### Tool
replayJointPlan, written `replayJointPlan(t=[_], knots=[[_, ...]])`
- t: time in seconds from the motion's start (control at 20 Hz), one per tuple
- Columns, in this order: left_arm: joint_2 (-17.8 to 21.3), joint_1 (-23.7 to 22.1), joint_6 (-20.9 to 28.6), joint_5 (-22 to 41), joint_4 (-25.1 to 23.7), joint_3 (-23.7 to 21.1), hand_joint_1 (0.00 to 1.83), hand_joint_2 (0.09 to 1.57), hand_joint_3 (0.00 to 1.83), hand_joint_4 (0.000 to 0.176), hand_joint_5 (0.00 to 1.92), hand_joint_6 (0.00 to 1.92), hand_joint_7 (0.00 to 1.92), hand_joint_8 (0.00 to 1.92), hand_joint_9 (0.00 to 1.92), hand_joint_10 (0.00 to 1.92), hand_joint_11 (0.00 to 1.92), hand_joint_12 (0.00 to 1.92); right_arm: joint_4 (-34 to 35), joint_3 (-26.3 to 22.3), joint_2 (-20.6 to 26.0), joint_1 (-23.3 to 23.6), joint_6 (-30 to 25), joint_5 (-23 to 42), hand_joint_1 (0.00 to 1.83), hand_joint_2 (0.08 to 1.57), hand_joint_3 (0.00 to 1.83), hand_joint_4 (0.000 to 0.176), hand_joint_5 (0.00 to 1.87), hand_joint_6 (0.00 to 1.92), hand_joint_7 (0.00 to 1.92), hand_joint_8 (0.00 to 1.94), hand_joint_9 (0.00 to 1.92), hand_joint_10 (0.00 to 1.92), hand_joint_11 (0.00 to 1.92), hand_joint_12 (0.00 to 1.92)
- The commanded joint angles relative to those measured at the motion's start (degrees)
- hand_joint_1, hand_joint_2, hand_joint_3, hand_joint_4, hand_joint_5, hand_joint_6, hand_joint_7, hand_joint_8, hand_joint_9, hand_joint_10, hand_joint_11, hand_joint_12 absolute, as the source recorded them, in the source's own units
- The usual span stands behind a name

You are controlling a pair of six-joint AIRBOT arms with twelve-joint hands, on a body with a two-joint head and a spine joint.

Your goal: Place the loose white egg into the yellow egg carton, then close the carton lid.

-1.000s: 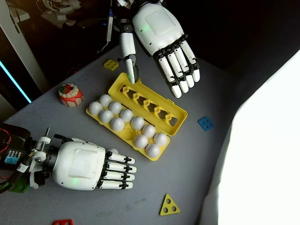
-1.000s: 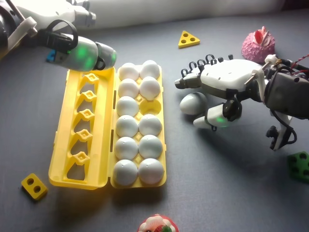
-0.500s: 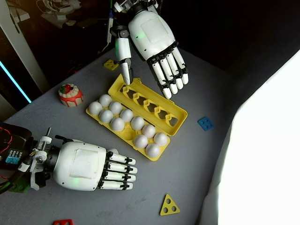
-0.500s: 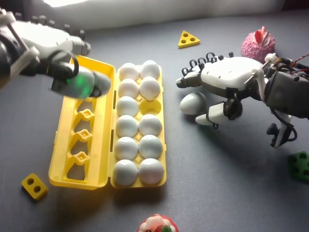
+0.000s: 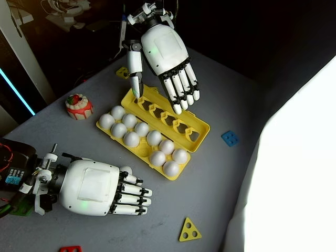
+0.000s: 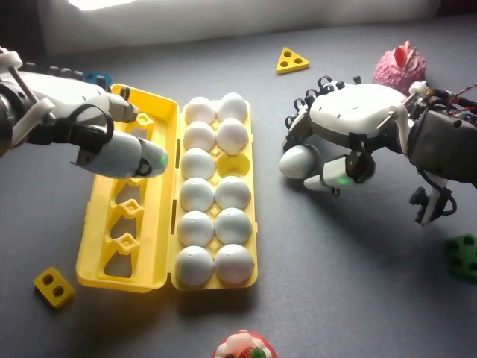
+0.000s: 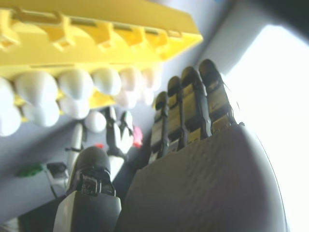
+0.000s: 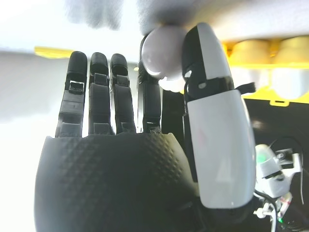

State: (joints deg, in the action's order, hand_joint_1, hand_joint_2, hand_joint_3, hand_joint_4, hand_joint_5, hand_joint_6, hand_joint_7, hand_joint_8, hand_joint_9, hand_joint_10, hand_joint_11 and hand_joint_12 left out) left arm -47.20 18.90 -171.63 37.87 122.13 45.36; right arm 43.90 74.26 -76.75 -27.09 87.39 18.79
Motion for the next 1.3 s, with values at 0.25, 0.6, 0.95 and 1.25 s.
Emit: replayJointPlan(t=[0.25,0.6,0.95,1.25], knots=[[0.4,-3.9,-0.2,0.1,-2.3,0.9,0.0,1.26,0.0,0.0,0.17,0.0,0.21,0.0,0.17,0.0,0.0,0.34,-1.2,0.1,0.3,-0.1,-1.7,3.8,1.13,1.16,0.0,0.0,0.88,1.13,0.54,0.0,0.33,0.0,0.0,0.58],[0.8,-4.2,-0.2,0.4,-1.8,0.9,0.0,1.26,0.0,0.0,0.17,0.0,0.2,0.0,0.16,0.0,0.0,0.31,-14.2,-0.8,2.0,1.5,-19.2,7.8,1.13,1.16,0.0,0.0,0.9,1.1,0.53,0.0,0.32,0.0,0.0,0.56],[0.8,-4.0,-0.2,0.4,-2.3,1.2,0.0,1.26,0.0,0.0,0.18,0.01,0.21,0.0,0.16,0.0,0.0,0.34,-16.2,-1.1,1.0,2.3,-32.2,17.0,1.13,1.16,0.0,0.0,0.89,1.12,0.52,0.0,0.33,0.01,0.0,0.59],[0.8,-4.0,-0.2,0.3,-2.3,2.0,0.0,1.27,0.0,0.0,0.18,0.0,0.21,0.0,0.17,0.0,0.0,0.36,-20.2,-0.4,-2.2,1.9,-36.8,22.8,1.13,1.16,0.0,0.0,0.89,1.13,0.52,0.01,0.33,0.0,0.0,0.58]])
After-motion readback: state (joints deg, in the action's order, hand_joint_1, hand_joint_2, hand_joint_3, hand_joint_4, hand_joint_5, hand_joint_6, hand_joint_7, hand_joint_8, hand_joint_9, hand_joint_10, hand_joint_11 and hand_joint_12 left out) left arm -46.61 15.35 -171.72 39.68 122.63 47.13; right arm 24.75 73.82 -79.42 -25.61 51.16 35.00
